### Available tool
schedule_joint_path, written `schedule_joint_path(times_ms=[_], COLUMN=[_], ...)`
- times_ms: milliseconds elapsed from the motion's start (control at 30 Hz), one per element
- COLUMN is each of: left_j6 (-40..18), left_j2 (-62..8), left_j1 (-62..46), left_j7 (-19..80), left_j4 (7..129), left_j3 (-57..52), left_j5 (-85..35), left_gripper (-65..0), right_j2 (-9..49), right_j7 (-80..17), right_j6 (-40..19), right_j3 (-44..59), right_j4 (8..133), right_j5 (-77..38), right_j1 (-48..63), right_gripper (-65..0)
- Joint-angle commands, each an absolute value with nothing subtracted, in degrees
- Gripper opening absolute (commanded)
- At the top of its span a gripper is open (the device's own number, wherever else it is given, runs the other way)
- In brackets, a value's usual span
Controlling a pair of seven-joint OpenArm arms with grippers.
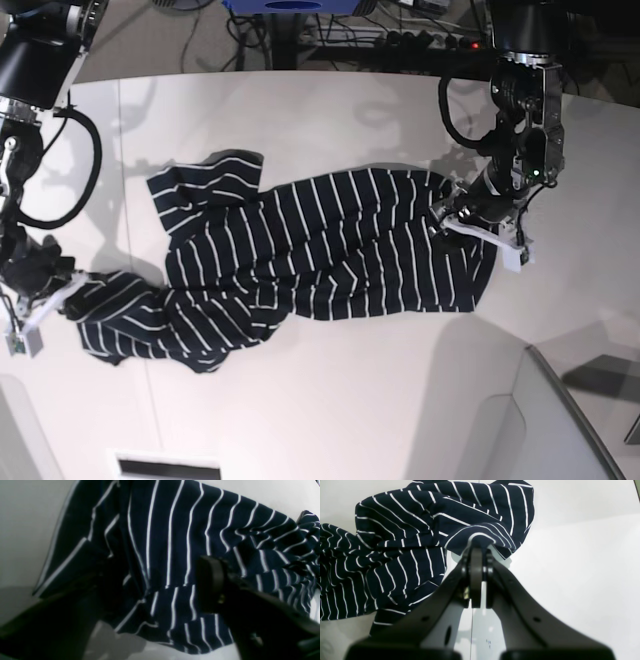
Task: Layout the t-shirt on the table in an organized manner, then fold the t-shirt properly
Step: 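Adjust the left gripper's grip along the shirt edge, right gripper holding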
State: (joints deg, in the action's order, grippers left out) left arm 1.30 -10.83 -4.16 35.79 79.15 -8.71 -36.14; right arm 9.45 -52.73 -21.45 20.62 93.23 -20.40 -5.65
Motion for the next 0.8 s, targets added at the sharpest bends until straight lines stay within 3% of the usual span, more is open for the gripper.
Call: schedule_joint_path(times_ms=[0, 300, 400, 533, 767], left_j6=[0.92, 0.92, 0.92, 0.92, 0.92], left_j2=[-11.38, -10.24, -10.15, -10.15, -10.24], left_j1=[-2.51, -0.4, -0.4, -0.4, -0.4], left_j7=[34.86, 34.86, 34.86, 34.86, 34.86], left_j4=[78.81, 75.21, 75.21, 75.12, 75.12], left_j3=[-8.92, -8.57, -8.48, -8.48, -8.57], left_j5=[-36.62, -36.26, -36.26, -36.26, -36.26], left_gripper=[-29.6, -37.4, -46.6, -63.8, -65.0], right_j2=[10.15, 10.15, 10.15, 10.15, 10.15], right_j7=[-51.65, -51.65, -51.56, -51.47, -51.47], right_j6=[-21.58, -21.58, -21.58, -21.58, -21.58], right_j3=[20.62, 20.62, 20.62, 20.62, 20.62], right_j4=[93.85, 93.85, 93.85, 93.85, 93.85], right_j5=[-20.88, -20.88, -20.88, -20.88, -20.88], right_j1=[-6.64, -6.64, -6.64, -6.64, -6.64], right_gripper=[-64.8, -64.8, -64.8, -64.8, -64.8])
